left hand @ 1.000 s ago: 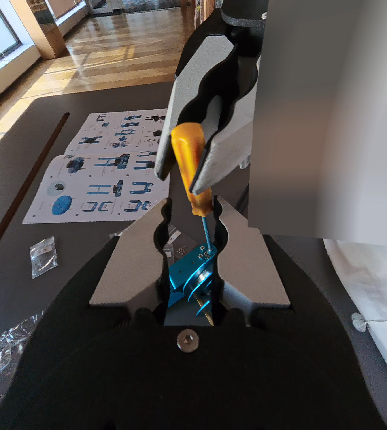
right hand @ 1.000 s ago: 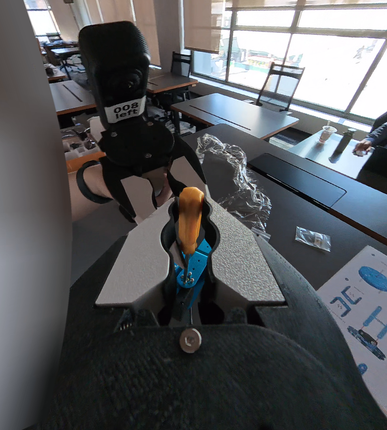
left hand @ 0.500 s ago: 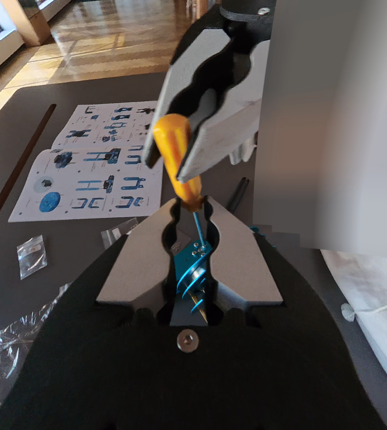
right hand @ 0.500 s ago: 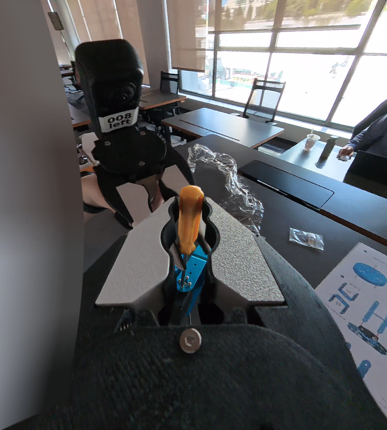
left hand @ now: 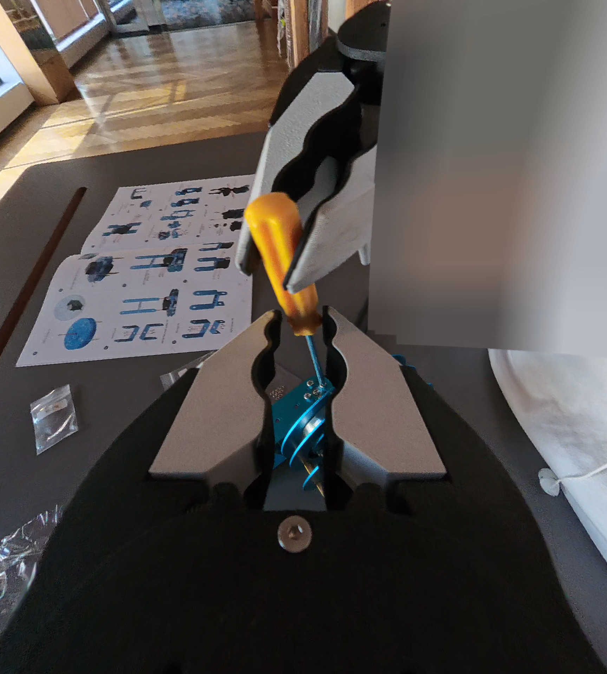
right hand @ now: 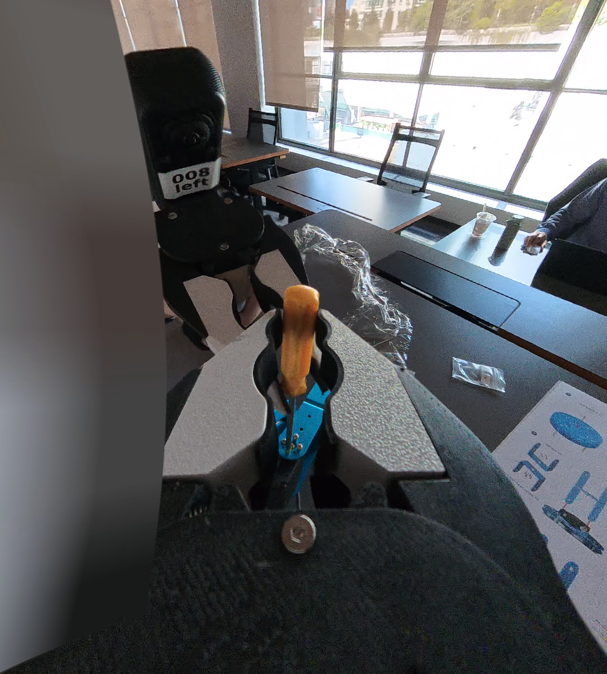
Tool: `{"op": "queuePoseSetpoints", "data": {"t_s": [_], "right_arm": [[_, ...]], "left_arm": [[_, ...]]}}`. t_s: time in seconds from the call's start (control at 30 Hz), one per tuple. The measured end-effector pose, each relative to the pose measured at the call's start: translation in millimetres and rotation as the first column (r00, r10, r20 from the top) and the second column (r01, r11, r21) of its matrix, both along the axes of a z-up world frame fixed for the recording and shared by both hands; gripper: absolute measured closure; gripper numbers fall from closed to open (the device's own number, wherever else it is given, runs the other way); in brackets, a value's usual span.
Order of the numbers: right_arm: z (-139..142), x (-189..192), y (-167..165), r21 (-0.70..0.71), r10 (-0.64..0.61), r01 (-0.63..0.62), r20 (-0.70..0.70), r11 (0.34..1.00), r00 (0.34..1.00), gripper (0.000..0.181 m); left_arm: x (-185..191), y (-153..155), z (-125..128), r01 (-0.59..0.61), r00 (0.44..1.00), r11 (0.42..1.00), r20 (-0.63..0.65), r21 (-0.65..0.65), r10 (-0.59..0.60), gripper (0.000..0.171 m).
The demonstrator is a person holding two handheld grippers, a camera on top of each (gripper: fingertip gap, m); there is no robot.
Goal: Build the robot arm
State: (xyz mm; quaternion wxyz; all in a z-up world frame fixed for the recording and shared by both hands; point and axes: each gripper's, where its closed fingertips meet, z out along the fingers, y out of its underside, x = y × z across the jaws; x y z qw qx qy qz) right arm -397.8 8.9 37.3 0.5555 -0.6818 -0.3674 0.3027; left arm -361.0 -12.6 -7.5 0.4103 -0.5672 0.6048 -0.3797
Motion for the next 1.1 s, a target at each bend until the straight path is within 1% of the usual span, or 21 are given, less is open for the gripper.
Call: {"op": "queuePoseSetpoints", "data": {"t_s": [0.07, 0.1, 0.23, 0.3, 0.4, 0.47, 0.5, 0.53, 0.57, 0.63, 0.67, 0.73, 0.77, 0.83, 0.87, 0.9, 0.93, 0.97, 1.0, 1.07, 1.1], "right_arm": [[0.3, 1.1, -1.1, 0.019, -0.015, 0.015, 0.003, 1.000, 1.000, 0.162], [0.6, 0.4, -2.8, 0.018, 0.008, -0.008, 0.010, 1.000, 1.000, 0.160], [5.4, -6.8, -11.3, 0.003, 0.196, -0.196, 0.029, 0.981, 0.980, 0.154], [4.0, -7.0, -8.6, -0.001, 0.232, -0.233, 0.064, 0.973, 0.971, 0.163], [3.7, -6.1, -4.5, -0.022, 0.184, -0.183, 0.068, 0.983, 0.981, 0.163], [3.7, -0.9, 2.1, -0.012, 0.078, -0.077, 0.063, 0.997, 0.995, 0.163], [3.3, 1.3, 3.5, 0.000, 0.035, -0.035, 0.056, 0.999, 0.998, 0.162], [4.1, 2.2, 2.2, 0.009, 0.009, -0.010, 0.044, 1.000, 0.999, 0.163], [4.5, 3.1, 1.3, 0.016, -0.008, 0.007, 0.032, 1.000, 0.999, 0.163], [5.9, 2.1, -1.7, 0.025, 0.013, -0.014, 0.025, 1.000, 1.000, 0.163], [6.2, 0.1, -3.5, 0.027, 0.057, -0.058, 0.024, 0.998, 0.998, 0.162], [9.0, -2.2, -3.9, 0.020, 0.139, -0.139, 0.007, 0.990, 0.990, 0.153], [7.9, -3.4, -6.7, 0.011, 0.200, -0.200, 0.012, 0.980, 0.980, 0.163], [6.0, -1.8, -4.1, -0.028, 0.240, -0.240, -0.001, 0.970, 0.971, 0.164], [5.1, -1.7, -3.1, -0.043, 0.238, -0.238, -0.011, 0.970, 0.971, 0.164], [4.2, -0.4, 0.1, -0.045, 0.206, -0.206, -0.013, 0.978, 0.979, 0.164], [3.3, 2.9, 5.1, -0.037, 0.147, -0.147, -0.008, 0.988, 0.989, 0.164], [3.8, 4.9, 7.3, -0.023, 0.107, -0.107, -0.002, 0.994, 0.994, 0.164], [3.5, 5.7, 7.2, -0.020, 0.076, -0.077, -0.005, 0.997, 0.997, 0.164], [5.5, 5.7, 5.1, 0.000, 0.052, -0.052, -0.003, 0.999, 0.999, 0.164], [5.8, 4.7, 2.1, 0.012, 0.068, -0.068, 0.005, 0.998, 0.998, 0.164]], "left_arm": [[0.2, -3.1, 0.2, 0.011, 1.000, 1.000, -0.015, 0.023, -0.011, 0.155], [-0.6, -4.7, 0.6, 0.026, 0.999, 0.999, -0.019, 0.023, -0.025, 0.154], [-2.5, -8.0, 2.8, 0.083, 0.997, 0.996, -0.007, -0.034, -0.083, 0.155], [-3.5, -8.6, 4.0, 0.106, 0.994, 0.993, 0.012, -0.049, -0.105, 0.155], [-3.3, -6.3, 5.4, 0.079, 0.997, 0.996, 0.020, -0.046, -0.078, 0.155], [-1.9, -2.8, 10.5, 0.027, 0.999, 0.999, 0.031, -0.032, -0.026, 0.141], [-1.6, -1.7, 12.0, 0.008, 1.000, 1.000, 0.028, -0.022, -0.008, 0.144], [-2.0, -2.2, 12.0, 0.004, 1.000, 1.000, 0.019, -0.009, -0.003, 0.152], [-1.9, -4.1, 12.0, 0.008, 1.000, 1.000, 0.012, -0.003, -0.008, 0.155], [-3.1, -6.7, 11.9, 0.025, 1.000, 1.000, 0.002, -0.017, -0.025, 0.155], [-3.5, -8.5, 11.9, 0.045, 0.999, 0.998, 0.000, -0.040, -0.045, 0.156], [-3.9, -8.8, 11.8, 0.063, 0.998, 0.995, 0.007, -0.071, -0.063, 0.156], [-4.3, -8.7, 12.1, 0.068, 0.998, 0.995, 0.013, -0.077, -0.067, 0.157], [-4.1, -7.7, 11.8, 0.063, 0.998, 0.995, 0.020, -0.076, -0.062, 0.157], [-3.1, -6.3, 11.5, 0.051, 0.999, 0.996, 0.020, -0.072, -0.049, 0.156], [-1.7, -3.0, 10.8, 0.020, 1.000, 0.998, 0.018, -0.060, -0.019, 0.155], [-1.1, 0.8, 11.9, -0.019, 1.000, 0.999, 0.021, -0.045, 0.020, 0.148], [-0.5, 1.1, 12.7, -0.035, 0.999, 0.999, 0.023, -0.035, 0.036, 0.147], [-0.4, -0.6, 12.4, -0.036, 0.999, 0.999, 0.016, -0.029, 0.037, 0.154], [-0.6, -2.6, 12.1, -0.037, 0.999, 0.999, 0.003, -0.027, 0.037, 0.155], [-1.2, -3.9, 12.1, -0.027, 1.000, 0.999, 0.001, -0.034, 0.027, 0.155]]}}
